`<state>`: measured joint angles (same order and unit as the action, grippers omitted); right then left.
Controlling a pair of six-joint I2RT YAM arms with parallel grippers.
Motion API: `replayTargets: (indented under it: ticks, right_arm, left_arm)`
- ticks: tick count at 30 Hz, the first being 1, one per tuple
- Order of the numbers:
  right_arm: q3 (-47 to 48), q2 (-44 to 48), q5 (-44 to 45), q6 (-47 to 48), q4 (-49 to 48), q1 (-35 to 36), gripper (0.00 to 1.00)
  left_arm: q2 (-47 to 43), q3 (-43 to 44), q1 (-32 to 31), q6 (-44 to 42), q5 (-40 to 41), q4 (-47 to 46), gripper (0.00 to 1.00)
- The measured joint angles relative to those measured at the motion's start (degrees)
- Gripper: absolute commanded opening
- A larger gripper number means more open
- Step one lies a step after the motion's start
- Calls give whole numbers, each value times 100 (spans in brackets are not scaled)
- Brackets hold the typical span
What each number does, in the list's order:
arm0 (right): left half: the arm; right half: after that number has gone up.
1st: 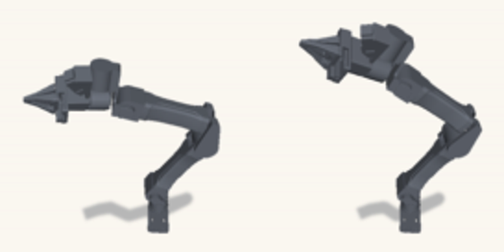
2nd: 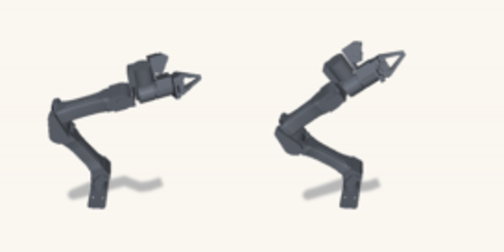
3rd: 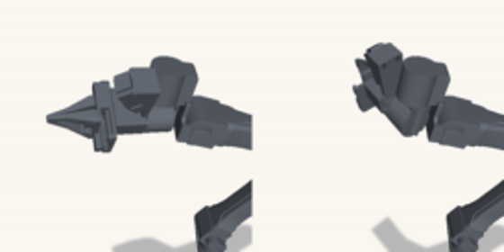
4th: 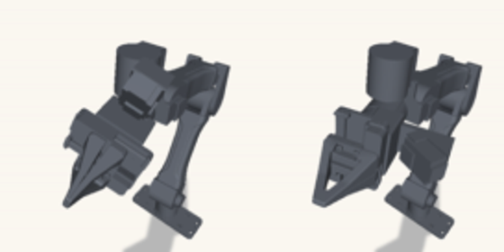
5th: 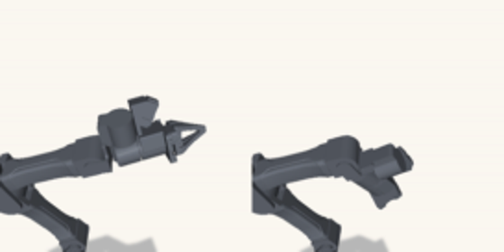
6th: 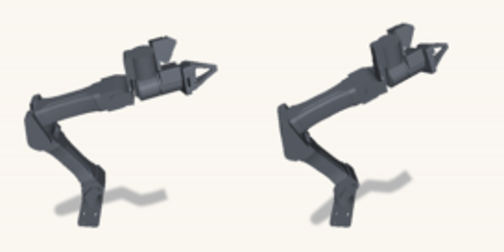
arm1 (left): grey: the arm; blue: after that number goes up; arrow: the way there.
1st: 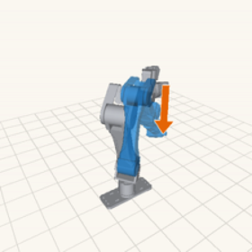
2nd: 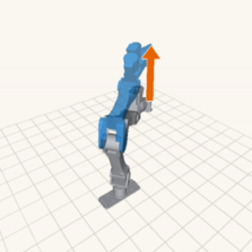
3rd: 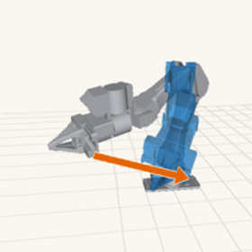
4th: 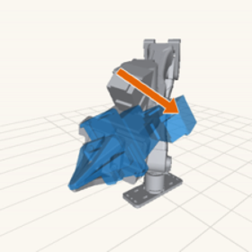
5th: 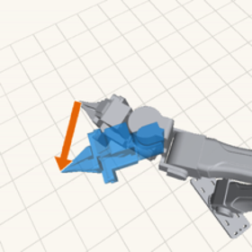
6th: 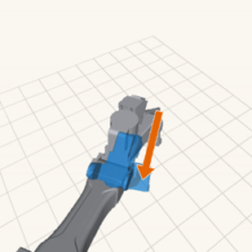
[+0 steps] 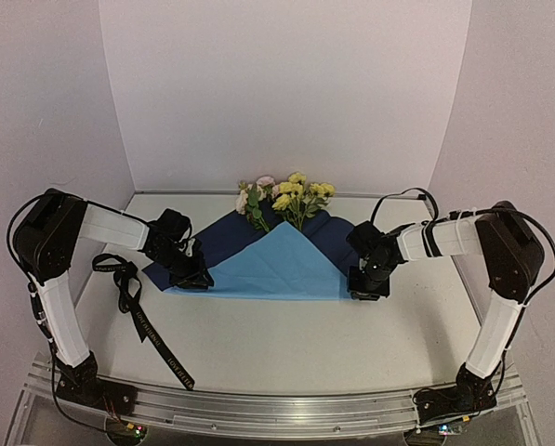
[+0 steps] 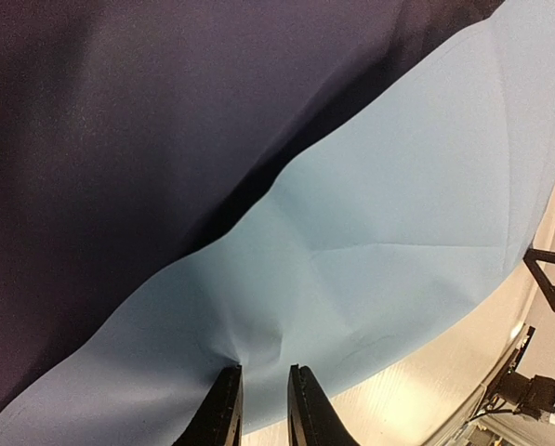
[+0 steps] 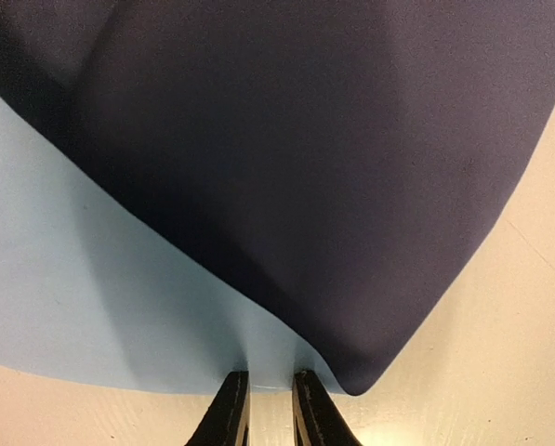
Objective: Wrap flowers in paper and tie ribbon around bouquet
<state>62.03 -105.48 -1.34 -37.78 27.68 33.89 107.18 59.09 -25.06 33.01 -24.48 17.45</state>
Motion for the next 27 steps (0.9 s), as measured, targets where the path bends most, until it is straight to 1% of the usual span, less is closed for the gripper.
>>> replayTargets:
  ticks: [3, 6, 10, 13, 16, 18, 21, 23, 25, 27]
  right_arm:
    - [-127, 98, 6, 0, 19, -61, 19]
    - [-221, 191, 13, -2, 50, -116, 25]
    - [-220, 427, 22, 54, 350, -148, 33]
    - [176, 583, 22, 163, 722, -156, 40]
    - [1194, 500, 24, 362, 927, -162, 51]
    - [1925, 325, 19, 486, 985, -162, 60]
    - [3327, -362, -96, 740, 1091, -206, 77]
    - [4159, -939, -295, 942, 1074, -239, 85]
    - [4980, -1624, -610, 1089, 1099, -296, 89]
    - [5581, -2205, -924, 1224, 1111, -372, 89]
  left_arm:
    - [0, 0, 2, -2, -1, 0, 19]
    - [0, 0, 2, -7, -3, 0, 20]
    - [-8, 14, -1, -25, -25, 3, 27]
    - [-11, 116, -23, -75, 23, 102, 33]
    - [-7, 356, -33, -163, 263, 377, 42]
    - [-8, 541, -27, -188, 366, 502, 48]
    - [-16, 879, -10, -269, 493, 659, 52]
    - [-17, 1120, 3, -311, 521, 684, 53]
    - [-13, 1389, 21, -359, 516, 713, 56]
    - [28, 1701, 49, -441, 466, 727, 59]
